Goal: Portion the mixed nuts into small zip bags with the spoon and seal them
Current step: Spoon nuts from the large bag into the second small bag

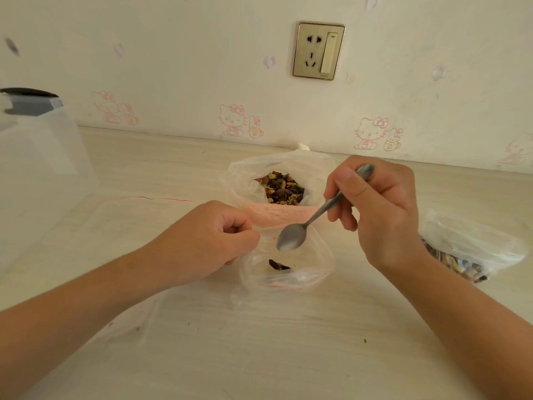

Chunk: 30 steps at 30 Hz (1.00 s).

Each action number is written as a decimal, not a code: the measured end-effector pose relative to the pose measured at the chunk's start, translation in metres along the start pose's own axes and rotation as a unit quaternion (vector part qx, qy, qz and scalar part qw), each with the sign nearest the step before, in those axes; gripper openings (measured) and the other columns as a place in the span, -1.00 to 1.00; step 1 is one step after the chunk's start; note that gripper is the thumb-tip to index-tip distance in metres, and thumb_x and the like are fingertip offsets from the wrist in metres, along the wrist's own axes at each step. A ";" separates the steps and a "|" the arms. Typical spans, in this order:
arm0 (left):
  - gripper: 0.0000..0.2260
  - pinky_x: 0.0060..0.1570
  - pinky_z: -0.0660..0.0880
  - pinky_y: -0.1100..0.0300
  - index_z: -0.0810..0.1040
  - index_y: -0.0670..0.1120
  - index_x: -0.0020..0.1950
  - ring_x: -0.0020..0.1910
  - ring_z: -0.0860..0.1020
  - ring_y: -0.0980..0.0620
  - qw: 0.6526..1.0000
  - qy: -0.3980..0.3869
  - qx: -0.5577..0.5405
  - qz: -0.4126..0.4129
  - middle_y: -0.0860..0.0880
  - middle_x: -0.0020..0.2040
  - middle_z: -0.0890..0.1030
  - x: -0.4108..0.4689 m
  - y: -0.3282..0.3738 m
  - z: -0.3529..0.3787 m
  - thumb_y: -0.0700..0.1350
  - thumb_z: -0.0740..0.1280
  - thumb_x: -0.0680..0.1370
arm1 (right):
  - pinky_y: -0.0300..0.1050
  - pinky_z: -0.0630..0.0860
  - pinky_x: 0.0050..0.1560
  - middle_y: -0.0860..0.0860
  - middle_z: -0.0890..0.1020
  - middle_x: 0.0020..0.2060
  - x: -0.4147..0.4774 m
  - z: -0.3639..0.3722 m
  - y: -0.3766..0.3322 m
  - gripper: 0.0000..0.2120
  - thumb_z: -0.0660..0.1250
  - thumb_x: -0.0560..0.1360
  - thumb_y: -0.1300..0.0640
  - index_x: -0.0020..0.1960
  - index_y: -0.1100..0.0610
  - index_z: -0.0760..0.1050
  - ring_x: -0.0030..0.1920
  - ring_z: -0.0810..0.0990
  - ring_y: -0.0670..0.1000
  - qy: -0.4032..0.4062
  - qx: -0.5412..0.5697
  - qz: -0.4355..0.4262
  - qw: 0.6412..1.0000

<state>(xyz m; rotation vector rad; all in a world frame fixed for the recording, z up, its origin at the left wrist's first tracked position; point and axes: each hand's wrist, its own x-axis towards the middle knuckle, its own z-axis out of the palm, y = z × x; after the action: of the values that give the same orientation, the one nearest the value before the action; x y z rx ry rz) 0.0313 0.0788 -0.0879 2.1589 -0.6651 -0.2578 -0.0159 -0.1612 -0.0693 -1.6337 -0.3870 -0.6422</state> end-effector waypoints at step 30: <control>-0.65 -0.50 0.53 0.35 0.31 0.25 -0.13 -0.39 0.70 0.05 0.986 0.089 -0.018 -0.143 0.07 -0.22 0.61 0.066 -0.013 0.000 -0.22 0.30 0.59 | -0.16 0.41 -0.40 0.02 0.61 -0.44 0.021 -0.017 0.030 -0.66 0.26 0.67 0.11 -0.24 0.09 0.61 -0.46 0.49 -0.09 0.092 -0.165 0.132 0.973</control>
<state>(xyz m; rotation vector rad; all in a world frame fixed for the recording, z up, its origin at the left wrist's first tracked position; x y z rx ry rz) 0.0918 0.0498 -0.0948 2.2079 -0.2465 -0.2233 0.0154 -0.1847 -0.0788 -1.8810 0.0787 -0.6730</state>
